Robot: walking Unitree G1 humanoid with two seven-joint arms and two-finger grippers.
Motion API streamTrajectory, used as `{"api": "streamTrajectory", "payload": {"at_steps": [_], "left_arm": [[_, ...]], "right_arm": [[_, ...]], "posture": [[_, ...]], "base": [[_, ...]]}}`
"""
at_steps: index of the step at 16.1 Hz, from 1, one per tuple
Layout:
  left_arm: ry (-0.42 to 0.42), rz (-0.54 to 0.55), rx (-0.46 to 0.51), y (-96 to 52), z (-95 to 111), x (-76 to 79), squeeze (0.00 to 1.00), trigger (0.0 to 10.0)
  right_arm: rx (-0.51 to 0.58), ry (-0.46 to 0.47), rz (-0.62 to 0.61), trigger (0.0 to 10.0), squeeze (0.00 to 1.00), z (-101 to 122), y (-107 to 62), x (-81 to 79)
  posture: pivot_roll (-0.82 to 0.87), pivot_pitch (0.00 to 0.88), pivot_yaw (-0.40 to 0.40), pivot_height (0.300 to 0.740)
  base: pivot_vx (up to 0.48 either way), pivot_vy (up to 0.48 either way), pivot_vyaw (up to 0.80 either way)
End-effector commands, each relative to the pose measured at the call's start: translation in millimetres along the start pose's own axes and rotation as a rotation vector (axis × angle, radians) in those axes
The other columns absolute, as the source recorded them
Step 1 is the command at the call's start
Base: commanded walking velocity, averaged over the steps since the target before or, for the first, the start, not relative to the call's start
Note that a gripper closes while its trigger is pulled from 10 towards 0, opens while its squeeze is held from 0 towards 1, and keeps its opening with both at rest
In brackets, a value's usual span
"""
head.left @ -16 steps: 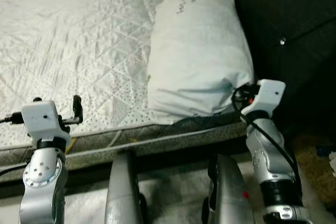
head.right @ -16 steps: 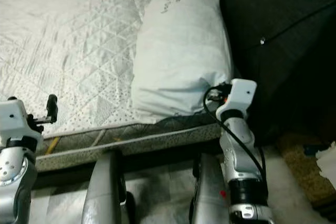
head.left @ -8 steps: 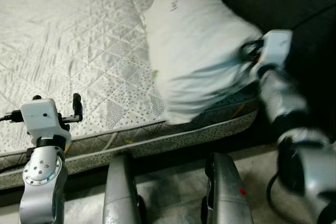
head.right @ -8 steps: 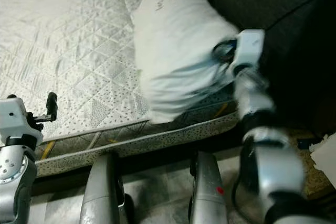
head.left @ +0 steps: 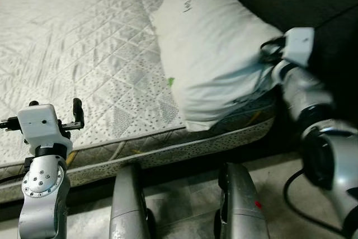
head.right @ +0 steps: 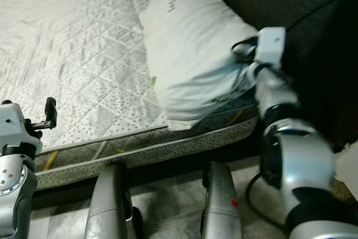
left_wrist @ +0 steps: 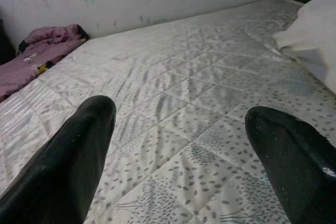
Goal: Clean up the room
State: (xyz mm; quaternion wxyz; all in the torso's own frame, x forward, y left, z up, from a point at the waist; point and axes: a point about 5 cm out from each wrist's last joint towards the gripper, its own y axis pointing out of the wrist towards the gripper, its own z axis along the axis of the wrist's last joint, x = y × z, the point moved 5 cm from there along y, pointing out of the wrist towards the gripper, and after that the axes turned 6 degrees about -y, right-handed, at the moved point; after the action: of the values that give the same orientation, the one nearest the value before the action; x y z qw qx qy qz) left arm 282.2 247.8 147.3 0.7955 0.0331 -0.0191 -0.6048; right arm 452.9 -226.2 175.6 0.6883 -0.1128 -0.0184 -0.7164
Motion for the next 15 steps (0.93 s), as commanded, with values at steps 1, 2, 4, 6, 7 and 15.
{"api": "streamTrajectory", "payload": {"at_steps": [1, 2, 4, 6, 7, 15], "left_arm": [[0.014, 0.006, -0.007, -0.9, -2.4, -1.7, 0.0, 10.0], [0.016, 0.004, -0.007, -0.7, -2.3, -1.2, 0.0, 10.0], [0.021, 0.003, -0.004, 1.3, -1.4, -1.7, 0.0, 10.0], [0.025, 0.01, 0.005, 3.6, 1.3, -4.1, 0.0, 10.0], [0.026, 0.011, 0.006, 3.7, 1.5, -4.2, 0.0, 10.0], [0.022, 0.067, 0.014, 1.5, 1.0, -8.5, 0.0, 10.0]], "right_arm": [[0.008, -0.029, 0.055, 6.9, 0.0, -2.1, 0.9, -19.8], [0.005, -0.033, 0.07, 10.0, 0.0, -5.7, 0.5, -26.0], [0.021, -0.025, 0.08, 10.0, 1.0, -4.5, 0.6, -32.5], [0.05, -0.029, 0.057, 10.0, 1.0, 4.9, 1.9, -29.8], [0.056, -0.029, 0.044, 10.0, 1.0, 8.0, 2.3, -27.0], [-0.017, 0.092, -0.108, 10.0, 1.0, -44.1, -12.2, -2.5]], "posture": [[0.05, 0.08, 0.095, 0.537], [0.05, 0.081, 0.098, 0.537], [0.05, 0.079, 0.102, 0.537], [0.05, 0.076, 0.101, 0.537], [0.05, 0.076, 0.1, 0.537], [0.04, 0.065, 0.09, 0.537]], "base": [[0.0, 0.0, 0.0], [0.0, 0.0, 0.0], [0.0, 0.0, 0.0], [0.0, 0.0, 0.0], [0.0, 0.0, 0.0], [0.0, 0.0, 0.0]]}}
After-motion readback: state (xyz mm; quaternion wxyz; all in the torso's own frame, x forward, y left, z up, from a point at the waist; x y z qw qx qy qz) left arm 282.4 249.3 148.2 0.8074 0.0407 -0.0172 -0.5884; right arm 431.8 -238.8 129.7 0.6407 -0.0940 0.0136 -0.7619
